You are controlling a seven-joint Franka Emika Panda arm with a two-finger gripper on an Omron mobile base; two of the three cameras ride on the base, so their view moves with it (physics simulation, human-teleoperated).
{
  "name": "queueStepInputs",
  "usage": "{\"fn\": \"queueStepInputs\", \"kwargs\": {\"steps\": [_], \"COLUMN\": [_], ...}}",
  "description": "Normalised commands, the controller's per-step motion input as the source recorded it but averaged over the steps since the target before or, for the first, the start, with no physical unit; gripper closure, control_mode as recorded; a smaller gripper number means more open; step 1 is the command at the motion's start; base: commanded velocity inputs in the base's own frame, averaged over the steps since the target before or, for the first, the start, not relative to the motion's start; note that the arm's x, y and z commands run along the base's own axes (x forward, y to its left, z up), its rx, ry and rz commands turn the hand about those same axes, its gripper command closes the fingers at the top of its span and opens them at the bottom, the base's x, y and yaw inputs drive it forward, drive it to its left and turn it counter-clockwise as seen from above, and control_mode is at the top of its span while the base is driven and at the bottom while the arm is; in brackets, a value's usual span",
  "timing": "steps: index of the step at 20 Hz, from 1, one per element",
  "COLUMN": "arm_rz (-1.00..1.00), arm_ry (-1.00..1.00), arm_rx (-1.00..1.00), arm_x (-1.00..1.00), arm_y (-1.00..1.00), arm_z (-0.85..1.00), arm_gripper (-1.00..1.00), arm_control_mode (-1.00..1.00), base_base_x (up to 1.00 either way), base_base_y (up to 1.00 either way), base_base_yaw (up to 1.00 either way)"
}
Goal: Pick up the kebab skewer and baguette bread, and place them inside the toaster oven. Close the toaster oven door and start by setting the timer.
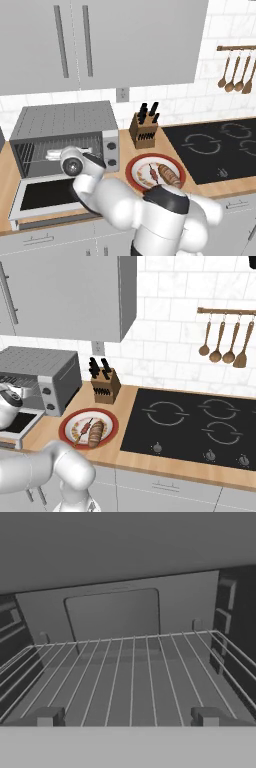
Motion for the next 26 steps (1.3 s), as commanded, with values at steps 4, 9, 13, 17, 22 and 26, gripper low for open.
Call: {"fn": "queueStepInputs", "kwargs": {"steps": [4, 9, 13, 17, 22, 26], "arm_rz": [0.0, 0.0, 0.0, 0.0, 0.0, 0.0], "arm_ry": [0.03, 0.13, 0.19, 0.16, 0.2, 0.19], "arm_rx": [0.0, 0.0, 0.0, 0.0, 0.01, 0.0], "arm_x": [0.41, 0.1, 0.0, -0.27, -0.76, -0.89], "arm_y": [0.0, 0.0, 0.0, 0.0, 0.0, 0.0], "arm_z": [0.0, -0.07, -0.04, -0.44, -0.75, -0.82], "arm_gripper": [-1.0, -1.0, -1.0, -1.0, -1.0, -1.0], "arm_control_mode": [-1.0, -1.0, -1.0, -1.0, -1.0, -1.0], "base_base_x": [0.0, 0.0, 0.0, 0.0, 0.0, 0.0], "base_base_y": [0.0, 0.0, 0.0, 0.0, 0.0, 0.0], "base_base_yaw": [0.0, 0.0, 0.0, 0.0, 0.0, 0.0]}}
